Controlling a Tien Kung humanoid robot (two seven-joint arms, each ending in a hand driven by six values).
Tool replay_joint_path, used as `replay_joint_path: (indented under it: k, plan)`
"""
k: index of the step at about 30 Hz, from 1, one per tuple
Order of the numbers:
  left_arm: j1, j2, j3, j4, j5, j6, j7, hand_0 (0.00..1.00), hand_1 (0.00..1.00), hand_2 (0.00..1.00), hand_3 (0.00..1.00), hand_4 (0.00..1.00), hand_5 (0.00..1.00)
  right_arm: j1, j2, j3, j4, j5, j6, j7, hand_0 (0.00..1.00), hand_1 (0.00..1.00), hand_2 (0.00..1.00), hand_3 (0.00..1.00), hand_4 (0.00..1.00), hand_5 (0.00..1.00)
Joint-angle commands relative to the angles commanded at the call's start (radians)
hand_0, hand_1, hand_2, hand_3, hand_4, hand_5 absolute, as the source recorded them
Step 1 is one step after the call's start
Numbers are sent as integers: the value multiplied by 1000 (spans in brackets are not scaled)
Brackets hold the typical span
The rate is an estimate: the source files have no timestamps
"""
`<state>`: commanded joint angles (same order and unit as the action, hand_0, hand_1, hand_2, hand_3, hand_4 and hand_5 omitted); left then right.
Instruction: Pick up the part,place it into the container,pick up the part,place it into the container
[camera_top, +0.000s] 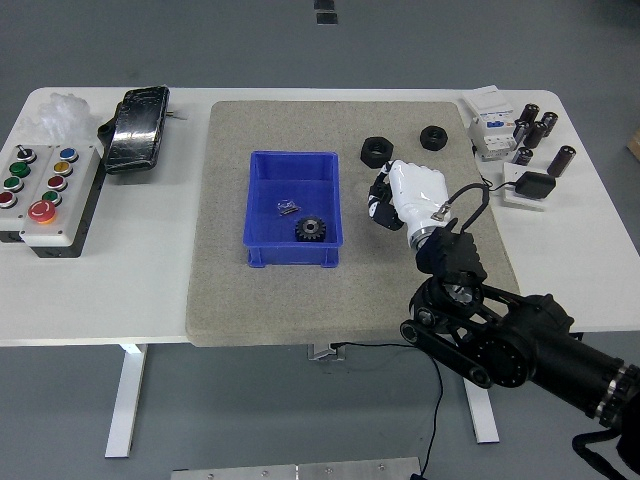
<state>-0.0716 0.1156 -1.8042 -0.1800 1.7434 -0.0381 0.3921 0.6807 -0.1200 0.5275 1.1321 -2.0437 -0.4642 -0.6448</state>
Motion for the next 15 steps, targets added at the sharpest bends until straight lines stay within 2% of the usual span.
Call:
replay_joint_path:
  k: [1,2,4,7,8,13,14,15]
  plan:
    - [0,0,0,0,0,0,0,703,719,725,853,911,547,10,4,-15,20,4,-10,3,428,510,283,402,69,50]
    - [0,0,0,0,0,0,0,703,720,724,852,914,551,19,8,-29,36,6,-17,6,468,506,323,408,109,15]
    - [-1,0,1,0,-1,0,1,703,720,724,852,914,551,43,21,-71,66,27,-30,25,468,506,323,408,109,15]
    - [-1,-1,2,0,-2,1,1,703,720,724,852,914,551,72,40,-130,76,77,-29,59,468,506,323,408,109,15]
    - [-2,-1,1,0,-1,1,2,704,721,724,852,914,549,79,46,-149,71,87,-21,62,567,732,742,736,237,172]
    - [-2,-1,-5,0,0,9,4,704,721,724,852,914,549,88,71,-216,42,58,57,-1,567,732,742,736,237,172]
    - [-2,-1,-5,0,0,10,5,704,720,722,850,925,556,86,72,-214,39,47,68,-1,635,940,987,998,621,314]
    - [-1,-1,-6,0,1,11,5,704,720,722,850,925,556,84,71,-210,37,36,77,-1,635,940,987,998,621,314]
